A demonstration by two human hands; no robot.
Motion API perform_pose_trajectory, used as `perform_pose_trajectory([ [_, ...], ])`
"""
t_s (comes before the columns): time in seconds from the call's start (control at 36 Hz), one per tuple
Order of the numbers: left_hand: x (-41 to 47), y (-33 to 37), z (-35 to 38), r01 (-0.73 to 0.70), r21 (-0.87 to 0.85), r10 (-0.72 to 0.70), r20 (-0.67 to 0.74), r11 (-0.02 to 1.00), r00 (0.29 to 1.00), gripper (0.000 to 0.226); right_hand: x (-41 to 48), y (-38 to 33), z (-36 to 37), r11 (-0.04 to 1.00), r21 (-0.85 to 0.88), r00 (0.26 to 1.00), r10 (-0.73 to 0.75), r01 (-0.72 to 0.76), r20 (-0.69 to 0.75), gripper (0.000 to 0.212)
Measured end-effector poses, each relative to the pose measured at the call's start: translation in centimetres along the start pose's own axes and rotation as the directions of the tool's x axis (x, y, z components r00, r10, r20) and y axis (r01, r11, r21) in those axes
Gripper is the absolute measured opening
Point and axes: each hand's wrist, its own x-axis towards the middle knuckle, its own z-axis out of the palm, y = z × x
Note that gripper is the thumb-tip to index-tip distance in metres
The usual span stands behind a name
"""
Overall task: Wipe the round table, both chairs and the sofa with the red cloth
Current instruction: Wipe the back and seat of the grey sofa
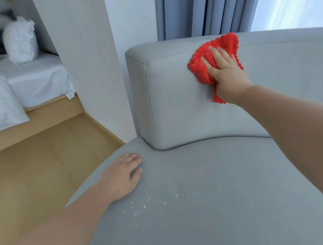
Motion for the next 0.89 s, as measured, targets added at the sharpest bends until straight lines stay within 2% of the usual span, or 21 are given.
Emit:
perform_pose_trajectory([
  [0.14, 0.1, -1.4, 2.4, 0.015, -0.078, -0.023, -0.097, 0.997, 0.995, 0.07, 0.1, 0.2, 0.9, 1.0, -0.002, 0.996, -0.015, 0.015, -0.083, 0.094],
  [0.22, 0.3, -1.9, 3.1, -0.003, -0.073, -0.006, -0.115, 0.997, 0.993, 0.061, 0.0, 0.1, 2.2, 0.999, 0.025, 0.984, -0.027, 0.032, -0.178, 0.084],
  [0.42, 0.4, -2.1, 3.5, 0.004, -0.054, -0.012, -0.135, 0.999, 0.991, 0.058, -1.3, -0.2, 5.2, 0.996, 0.046, 0.944, -0.054, 0.074, -0.326, 0.068],
  [0.5, 0.4, -2.0, 3.6, 0.005, -0.043, -0.011, -0.14, 0.999, 0.99, 0.059, -3.4, -0.2, 7.7, 0.991, -0.007, 0.953, -0.132, 0.135, -0.273, 0.068],
  [0.58, 0.3, -2.1, 3.7, 0.0, -0.039, -0.005, -0.144, 0.999, 0.99, 0.059, -6.7, -0.7, 11.2, 0.981, -0.052, 0.972, -0.193, 0.188, -0.134, 0.069],
  [0.72, 0.4, -1.7, 3.8, -0.016, -0.026, 0.011, -0.168, 1.0, 0.986, 0.054, -10.8, -0.1, 15.2, 0.925, -0.182, 0.943, -0.325, 0.334, 0.076, 0.066],
  [0.81, 0.4, -2.0, 3.9, -0.017, -0.031, 0.011, -0.174, 0.999, 0.985, 0.053, -10.2, 0.5, 14.9, 0.892, -0.241, 0.924, -0.365, 0.383, 0.116, 0.066],
  [0.89, 0.3, -2.1, 4.1, -0.023, -0.019, 0.02, -0.171, 1.0, 0.985, 0.053, -10.4, 0.3, 14.9, 0.901, -0.236, 0.931, -0.356, 0.364, 0.075, 0.064],
])
